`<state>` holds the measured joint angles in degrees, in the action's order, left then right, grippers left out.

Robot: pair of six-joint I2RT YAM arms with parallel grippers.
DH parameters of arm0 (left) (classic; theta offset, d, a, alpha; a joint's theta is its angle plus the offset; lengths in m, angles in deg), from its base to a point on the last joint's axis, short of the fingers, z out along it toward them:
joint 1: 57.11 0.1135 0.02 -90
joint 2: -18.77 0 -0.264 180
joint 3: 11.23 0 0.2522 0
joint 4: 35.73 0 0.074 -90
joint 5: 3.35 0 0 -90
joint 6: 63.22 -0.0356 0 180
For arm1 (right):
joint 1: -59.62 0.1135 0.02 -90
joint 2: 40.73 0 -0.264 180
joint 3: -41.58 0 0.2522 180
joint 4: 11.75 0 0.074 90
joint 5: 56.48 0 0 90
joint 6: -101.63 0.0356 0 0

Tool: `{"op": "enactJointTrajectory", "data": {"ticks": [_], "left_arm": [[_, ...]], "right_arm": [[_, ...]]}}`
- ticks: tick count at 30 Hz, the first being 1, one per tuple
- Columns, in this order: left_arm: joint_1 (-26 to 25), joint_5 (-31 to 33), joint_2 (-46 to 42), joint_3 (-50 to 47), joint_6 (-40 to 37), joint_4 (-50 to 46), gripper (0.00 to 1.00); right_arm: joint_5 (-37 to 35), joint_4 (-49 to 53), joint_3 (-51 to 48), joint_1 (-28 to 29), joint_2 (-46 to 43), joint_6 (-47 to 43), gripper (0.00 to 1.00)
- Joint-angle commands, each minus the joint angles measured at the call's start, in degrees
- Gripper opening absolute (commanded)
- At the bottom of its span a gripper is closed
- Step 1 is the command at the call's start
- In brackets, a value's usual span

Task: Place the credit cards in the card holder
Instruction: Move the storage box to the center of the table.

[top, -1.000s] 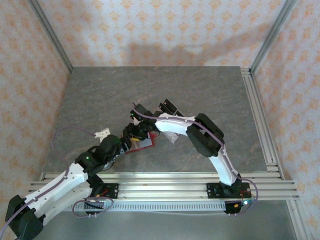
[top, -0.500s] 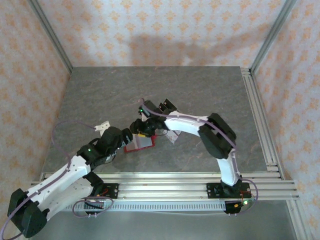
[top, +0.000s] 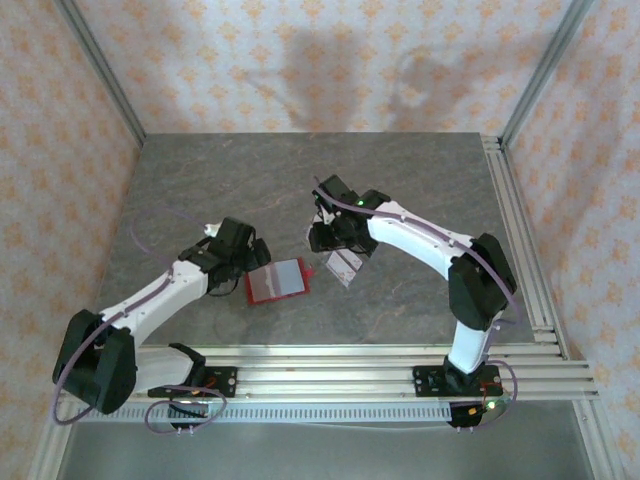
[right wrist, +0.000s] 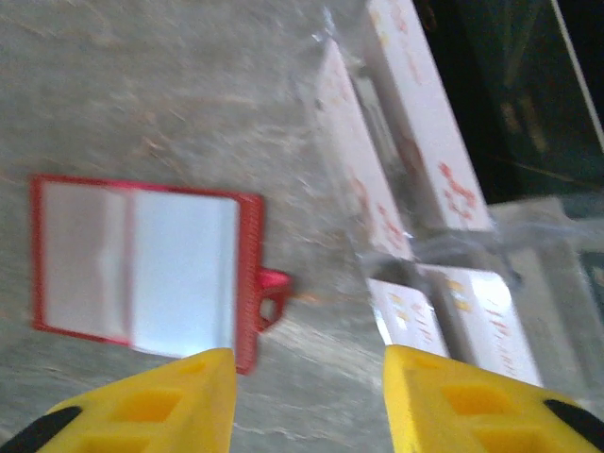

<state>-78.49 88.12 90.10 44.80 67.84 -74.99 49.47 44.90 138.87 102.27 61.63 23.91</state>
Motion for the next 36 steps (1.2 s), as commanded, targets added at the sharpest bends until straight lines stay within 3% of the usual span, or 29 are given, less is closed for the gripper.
{"op": "enactJointTrajectory", "data": {"ticks": [1,9,24,36], "left_arm": [[1.42,-1.18,2.18,3.67,-4.10,-0.12,1.00],[1.79,-1.82,5.42,5.65,-5.02,-0.02,1.00],[1.79,-2.84,8.13,6.09,-4.74,1.24,1.00],[1.79,-3.08,8.48,5.90,-4.75,1.68,1.00]], "right_arm": [[-6.61,7.01,-2.35,0.27,-2.67,-5.97,0.42],[-7.02,4.92,-4.77,0.23,-1.34,-5.97,0.40],[-8.57,-0.52,0.34,-0.02,8.30,-3.97,0.41],[-10.59,-2.47,3.35,-4.34,12.19,-4.32,0.41]]}}
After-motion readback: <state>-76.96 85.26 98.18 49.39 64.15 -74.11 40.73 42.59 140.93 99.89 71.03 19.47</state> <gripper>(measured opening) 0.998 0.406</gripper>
